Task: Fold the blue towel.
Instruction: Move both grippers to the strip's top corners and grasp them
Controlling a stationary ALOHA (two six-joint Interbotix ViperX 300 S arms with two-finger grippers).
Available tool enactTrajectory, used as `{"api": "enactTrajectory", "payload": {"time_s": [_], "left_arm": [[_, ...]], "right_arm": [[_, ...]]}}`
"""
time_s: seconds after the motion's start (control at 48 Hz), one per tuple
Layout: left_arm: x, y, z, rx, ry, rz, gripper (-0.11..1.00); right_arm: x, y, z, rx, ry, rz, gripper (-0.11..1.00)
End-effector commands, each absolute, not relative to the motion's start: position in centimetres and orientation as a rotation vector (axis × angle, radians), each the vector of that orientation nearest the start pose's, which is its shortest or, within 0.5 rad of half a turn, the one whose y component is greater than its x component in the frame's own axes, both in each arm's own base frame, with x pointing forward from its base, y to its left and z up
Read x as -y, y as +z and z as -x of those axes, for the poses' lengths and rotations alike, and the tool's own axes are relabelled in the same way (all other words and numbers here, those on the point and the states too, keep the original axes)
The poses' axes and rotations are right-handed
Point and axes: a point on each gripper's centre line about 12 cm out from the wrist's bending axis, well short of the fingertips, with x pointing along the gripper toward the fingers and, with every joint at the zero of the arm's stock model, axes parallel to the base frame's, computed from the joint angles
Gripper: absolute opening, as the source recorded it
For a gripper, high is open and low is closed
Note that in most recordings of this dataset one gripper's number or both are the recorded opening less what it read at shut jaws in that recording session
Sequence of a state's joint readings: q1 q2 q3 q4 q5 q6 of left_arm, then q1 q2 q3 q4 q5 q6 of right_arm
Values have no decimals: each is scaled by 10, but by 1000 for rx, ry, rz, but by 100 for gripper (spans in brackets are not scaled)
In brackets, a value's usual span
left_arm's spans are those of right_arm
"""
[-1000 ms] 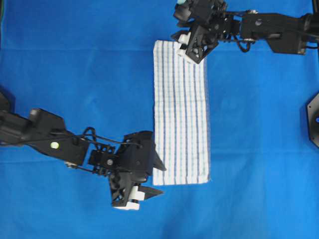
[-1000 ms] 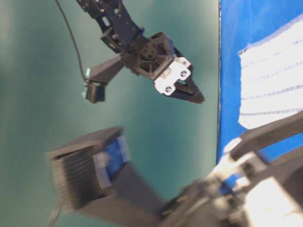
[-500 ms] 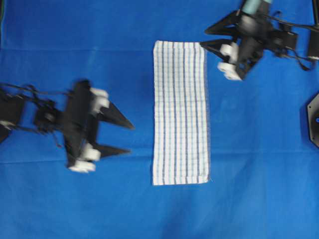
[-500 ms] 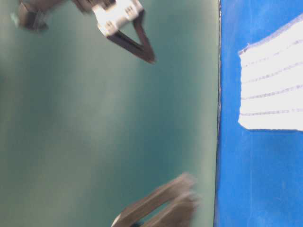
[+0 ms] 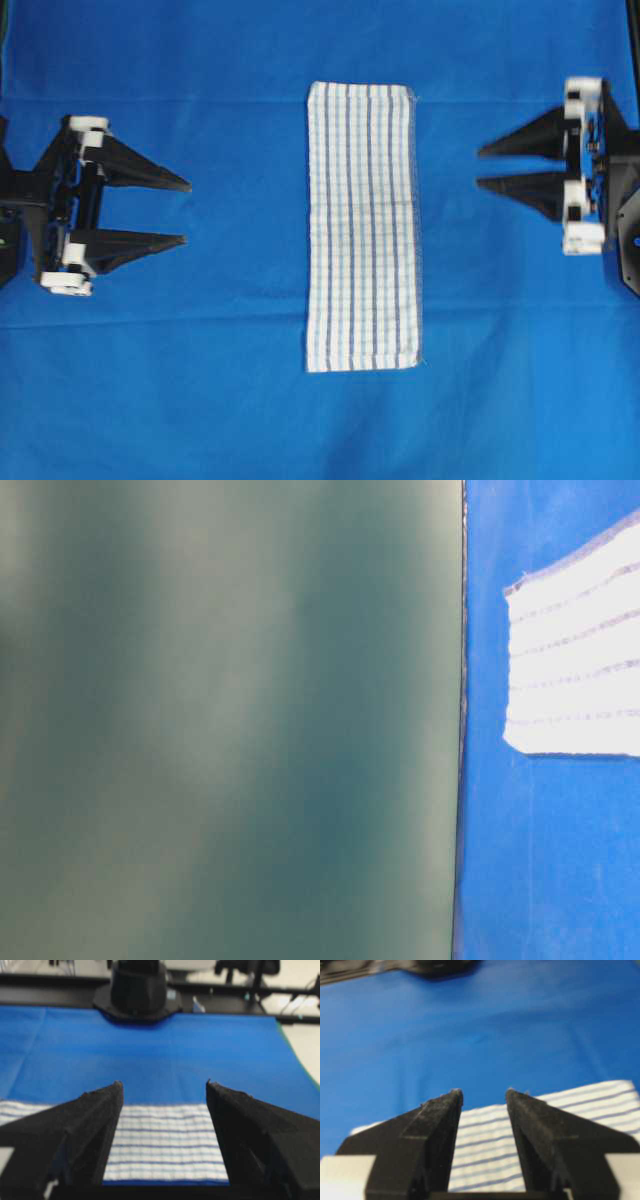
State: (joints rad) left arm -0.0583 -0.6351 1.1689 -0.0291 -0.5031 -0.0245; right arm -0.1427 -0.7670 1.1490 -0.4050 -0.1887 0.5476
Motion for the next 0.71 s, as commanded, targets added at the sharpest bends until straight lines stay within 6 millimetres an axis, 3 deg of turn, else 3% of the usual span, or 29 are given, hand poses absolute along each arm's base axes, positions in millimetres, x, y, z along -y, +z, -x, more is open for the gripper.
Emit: {"api": "enactTrajectory", "payload": {"time_s": [0.0, 0.354, 0.458, 0.688], "left_arm": [[11, 246, -243, -20, -38, 49, 61], [3, 241, -253, -49, -3, 52, 61], [-9, 237, -261, -73, 44, 53, 61], [-50, 228, -291, -131, 184, 57, 76]], "right_arm": [[22, 250, -230, -171, -62, -178, 48], [37, 247, -233, -192, -127, -181, 48], [50, 247, -231, -188, -183, -182, 49], [93, 236, -234, -235, -344, -200, 60]]}}
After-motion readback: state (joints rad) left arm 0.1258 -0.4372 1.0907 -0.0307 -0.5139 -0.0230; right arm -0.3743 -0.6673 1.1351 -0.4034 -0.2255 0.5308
